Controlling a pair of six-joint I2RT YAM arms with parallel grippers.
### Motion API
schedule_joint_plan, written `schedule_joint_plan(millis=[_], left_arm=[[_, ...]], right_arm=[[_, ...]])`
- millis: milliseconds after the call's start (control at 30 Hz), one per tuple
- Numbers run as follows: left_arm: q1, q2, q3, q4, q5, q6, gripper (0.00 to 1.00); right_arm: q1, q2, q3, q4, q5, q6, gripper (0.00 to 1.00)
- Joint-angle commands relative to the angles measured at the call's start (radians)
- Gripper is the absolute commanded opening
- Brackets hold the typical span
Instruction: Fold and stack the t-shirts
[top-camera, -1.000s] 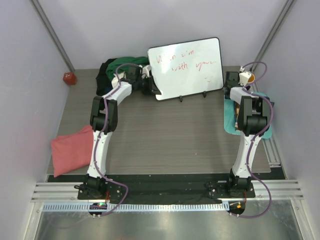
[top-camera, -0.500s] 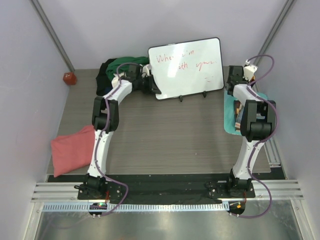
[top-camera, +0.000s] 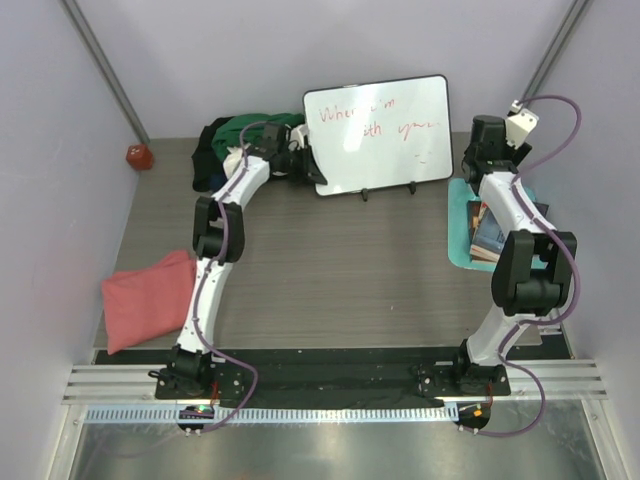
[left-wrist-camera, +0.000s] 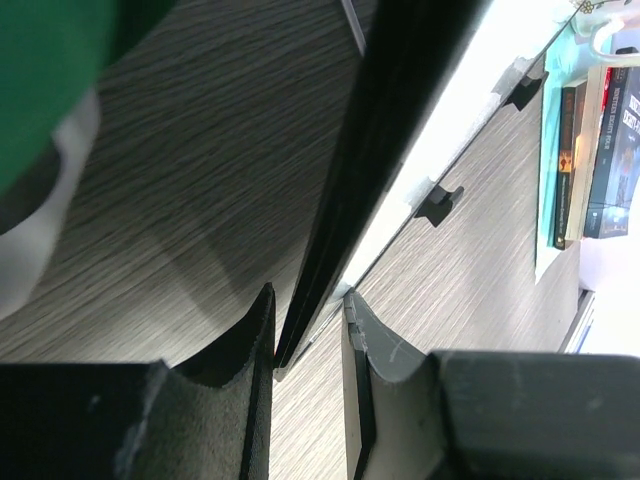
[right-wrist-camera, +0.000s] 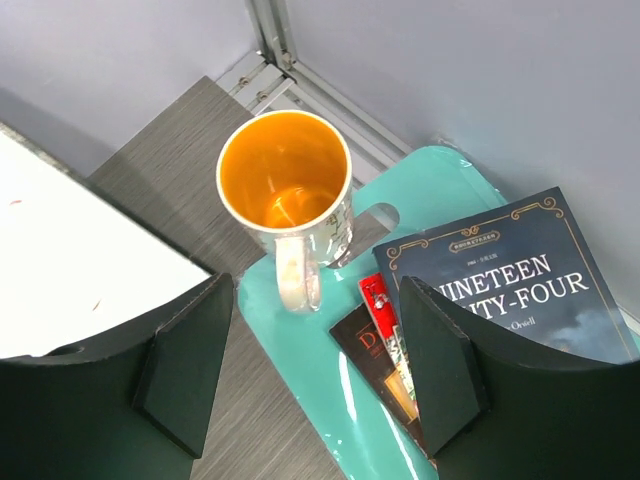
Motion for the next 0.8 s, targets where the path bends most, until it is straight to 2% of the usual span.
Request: schedule_joint_plan(millis=[0, 367, 767], left_arm=[[-0.043, 0.032, 0.048, -0.018, -0.155, -0.048, 0.00], [-0.059, 0.090, 0.121, 0.001, -0.162, -0.109, 0.00], [-0.062, 0.135, 0.167, 0.108, -0.117, -0.289, 0.00]], right_arm=[[0.011, -0.068, -0.030, 0.066, -0.046, -0.019, 0.73], [0.034, -0.191, -0.108, 0.039, -0.206, -0.018, 0.73], [0.040, -0.313, -0.215, -0.008, -0.356, 0.007, 0.73]])
